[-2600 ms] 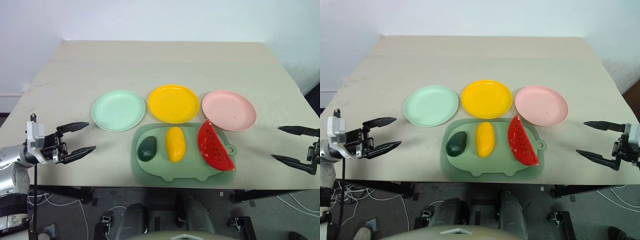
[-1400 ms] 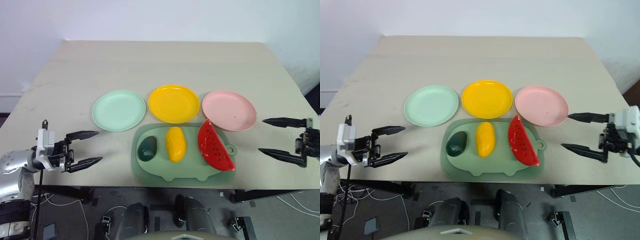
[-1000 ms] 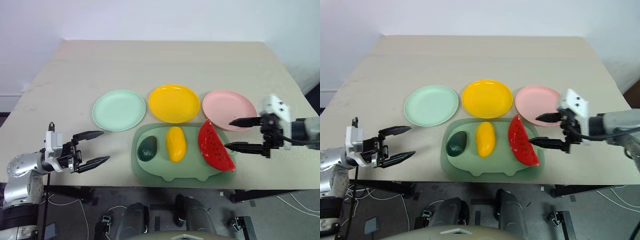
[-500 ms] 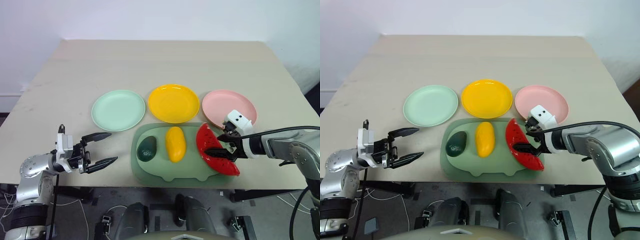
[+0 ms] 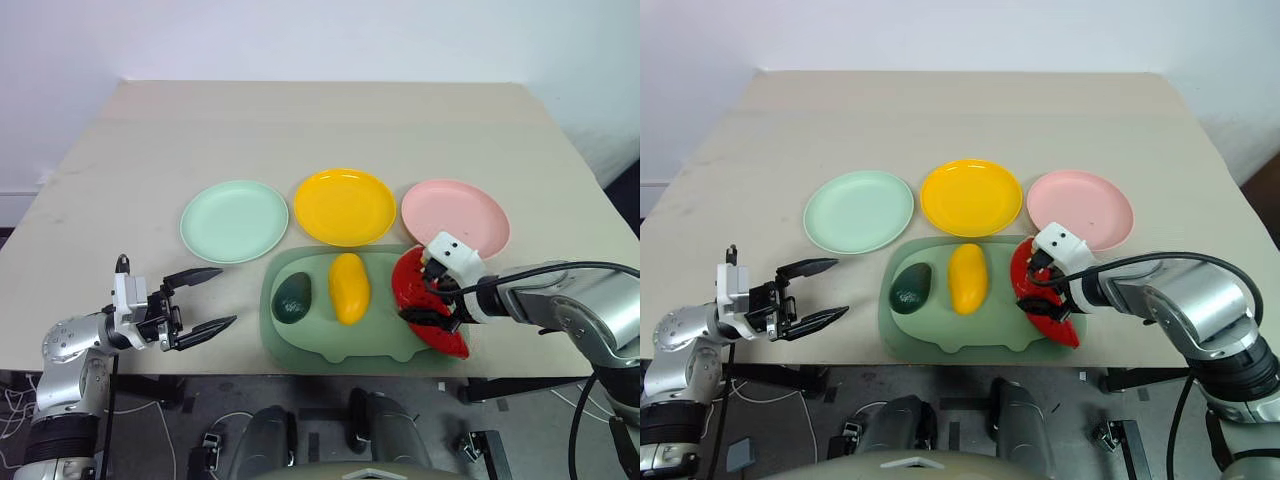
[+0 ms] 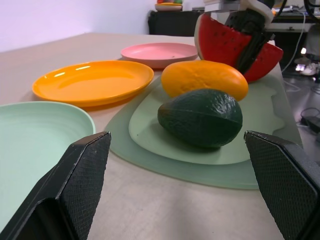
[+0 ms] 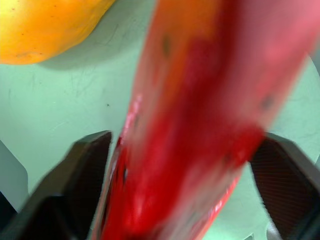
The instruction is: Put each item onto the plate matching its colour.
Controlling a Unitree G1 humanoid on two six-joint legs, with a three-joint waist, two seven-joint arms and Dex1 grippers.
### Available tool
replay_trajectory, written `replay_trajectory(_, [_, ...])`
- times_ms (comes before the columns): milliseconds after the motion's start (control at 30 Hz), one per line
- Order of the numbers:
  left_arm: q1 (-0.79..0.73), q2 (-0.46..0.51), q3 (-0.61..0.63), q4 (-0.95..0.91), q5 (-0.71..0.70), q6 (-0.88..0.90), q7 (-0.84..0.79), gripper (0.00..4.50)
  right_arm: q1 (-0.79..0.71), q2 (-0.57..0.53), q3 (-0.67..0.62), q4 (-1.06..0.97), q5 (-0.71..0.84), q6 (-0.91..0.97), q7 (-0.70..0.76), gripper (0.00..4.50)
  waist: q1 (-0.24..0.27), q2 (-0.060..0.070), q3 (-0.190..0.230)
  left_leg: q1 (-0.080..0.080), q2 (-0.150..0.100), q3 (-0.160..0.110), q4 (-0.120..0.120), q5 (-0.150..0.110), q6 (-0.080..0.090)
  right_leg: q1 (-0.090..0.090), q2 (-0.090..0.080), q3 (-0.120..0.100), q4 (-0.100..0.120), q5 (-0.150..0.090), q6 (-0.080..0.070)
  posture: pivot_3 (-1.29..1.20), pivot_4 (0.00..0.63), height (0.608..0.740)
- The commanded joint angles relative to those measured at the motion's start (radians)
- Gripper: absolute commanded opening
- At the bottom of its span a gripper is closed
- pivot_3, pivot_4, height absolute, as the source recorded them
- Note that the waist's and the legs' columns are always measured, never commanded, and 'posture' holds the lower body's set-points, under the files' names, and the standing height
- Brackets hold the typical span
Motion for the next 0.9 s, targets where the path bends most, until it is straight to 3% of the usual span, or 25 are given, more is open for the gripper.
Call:
replay_trajectory(33, [-0.004, -0.003, 0.006, 0.008, 0.003, -0.028, -0.006, 4.50, -0.015, -0.016, 0.019, 0.000, -0.022, -0.012, 0.009, 3.16, 0.000, 0.000, 0.000, 0.000, 0.000, 0.000, 0.000, 0.000, 0.000, 0.000, 0.000, 0.000, 0.000, 0.000, 0.000, 0.00, 0.150, 0.733])
replay_trajectory(200, [-0.010, -0.011, -0.002, 0.015, 0.008, -0.038, 0.000, 4.50, -0.109, -0.024, -0.085, 0.080, 0.028, -0.021, 0.088, 3.12, 0.001, 0.000, 0.000, -0.001, 0.000, 0.000, 0.000, 0.000, 0.000, 0.000, 0.000, 0.000, 0.000, 0.000, -0.001, 0.00, 0.150, 0.733])
replay_trajectory(333, [-0.019, -0.013, -0.007, 0.023, 0.010, -0.040, 0.001, 4.50, -0.245, -0.009, -0.150, 0.259, 0.014, -0.047, 0.108, 3.12, 0.001, 0.001, 0.001, -0.001, 0.000, 0.000, 0.000, 0.000, 0.000, -0.001, 0.000, 0.000, 0.000, 0.000, -0.001, 0.00, 0.150, 0.733])
replay_trajectory(500, [-0.044, -0.012, -0.011, 0.048, 0.013, -0.042, -0.006, 4.50, -0.380, 0.008, -0.089, 0.548, -0.132, -0.168, 0.071, 3.12, 0.002, 0.001, 0.001, -0.002, -0.001, 0.001, -0.001, 0.000, 0.000, -0.001, 0.000, 0.000, 0.000, 0.000, 0.000, 0.00, 0.150, 0.733])
replay_trajectory(633, [-0.060, -0.010, -0.013, 0.064, 0.014, -0.047, -0.012, 4.50, -0.454, 0.028, 0.033, 0.791, -0.287, -0.297, 0.077, 3.12, -0.001, 0.001, 0.001, -0.002, -0.001, 0.002, -0.001, 0.000, 0.000, -0.001, 0.000, 0.000, 0.000, 0.000, 0.000, 0.00, 0.150, 0.733])
replay_trajectory(900, [-0.065, -0.007, -0.009, 0.073, 0.012, -0.053, -0.018, 4.50, -0.527, 0.087, 0.061, 1.068, -0.422, -0.464, 0.122, 3.12, -0.022, 0.003, 0.002, -0.002, -0.001, 0.002, -0.001, 0.000, 0.000, -0.002, 0.000, 0.000, 0.001, 0.000, 0.000, 0.00, 0.150, 0.733])
